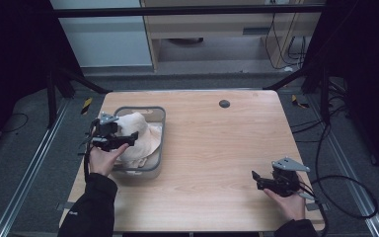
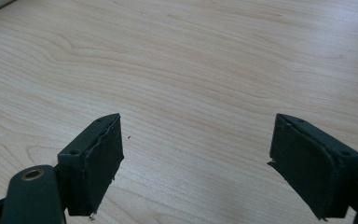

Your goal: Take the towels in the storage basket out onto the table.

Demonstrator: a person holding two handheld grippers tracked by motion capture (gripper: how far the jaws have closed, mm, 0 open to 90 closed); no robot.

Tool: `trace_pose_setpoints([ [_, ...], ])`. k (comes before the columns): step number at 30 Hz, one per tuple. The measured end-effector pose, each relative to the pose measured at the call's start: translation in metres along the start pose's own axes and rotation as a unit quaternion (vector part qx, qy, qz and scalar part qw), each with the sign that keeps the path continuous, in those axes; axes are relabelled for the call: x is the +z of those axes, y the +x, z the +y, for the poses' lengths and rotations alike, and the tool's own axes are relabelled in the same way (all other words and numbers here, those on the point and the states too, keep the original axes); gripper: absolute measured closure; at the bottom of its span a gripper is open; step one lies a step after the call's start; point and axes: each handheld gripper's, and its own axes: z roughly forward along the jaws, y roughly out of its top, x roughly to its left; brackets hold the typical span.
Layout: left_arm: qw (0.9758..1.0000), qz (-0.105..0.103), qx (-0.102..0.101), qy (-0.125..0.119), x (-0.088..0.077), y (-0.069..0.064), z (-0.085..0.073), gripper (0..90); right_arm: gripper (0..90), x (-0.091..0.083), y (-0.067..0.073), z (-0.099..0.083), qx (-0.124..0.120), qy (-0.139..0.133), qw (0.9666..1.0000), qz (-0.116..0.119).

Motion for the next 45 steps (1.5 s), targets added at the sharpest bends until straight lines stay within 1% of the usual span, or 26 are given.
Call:
trace_pose_setpoints([
  [13,0.9998,0.011,-0.001,0.019,0.014,0.003,-0.001,16.1,16.1,0.002,0.0,0.0,-0.001,0.006,1.0,0.003],
  [19,0.9994,0.017,-0.007,0.03,0.021,0.006,-0.003,16.2,15.9,0.002,0.0,0.0,0.0,0.006,1.0,0.002],
  [25,0.9988,0.023,-0.01,0.042,0.028,0.007,-0.007,17.1,15.6,0.002,0.0,0.0,0.0,0.007,1.0,0.001],
  [26,0.9987,0.023,-0.01,0.044,0.029,0.007,-0.008,17.5,15.5,0.001,0.0,0.0,0.004,0.009,0.9999,0.004],
  [30,0.9984,0.024,-0.012,0.049,0.032,0.005,-0.009,21.3,15.5,0.002,0.0,0.0,0.007,0.009,0.9999,0.005],
  [34,0.9977,0.031,-0.006,0.06,0.037,0.004,-0.01,27.0,15.4,0.004,0.001,-0.001,0.005,0.012,0.9999,0.007],
  [36,0.9976,0.028,-0.012,0.063,0.04,0.005,-0.011,30.0,15.4,0.004,0.001,-0.001,0.002,0.014,0.9999,0.009],
  [41,0.9972,0.031,-0.017,0.067,0.042,0.004,-0.011,35.3,15.1,0.003,0.0,0.0,0.004,0.012,0.9999,0.007],
  [45,0.9969,0.032,-0.022,0.069,0.042,0.005,-0.012,43.8,14.9,0.003,0.0,0.0,0.006,0.013,0.9999,0.007],
])
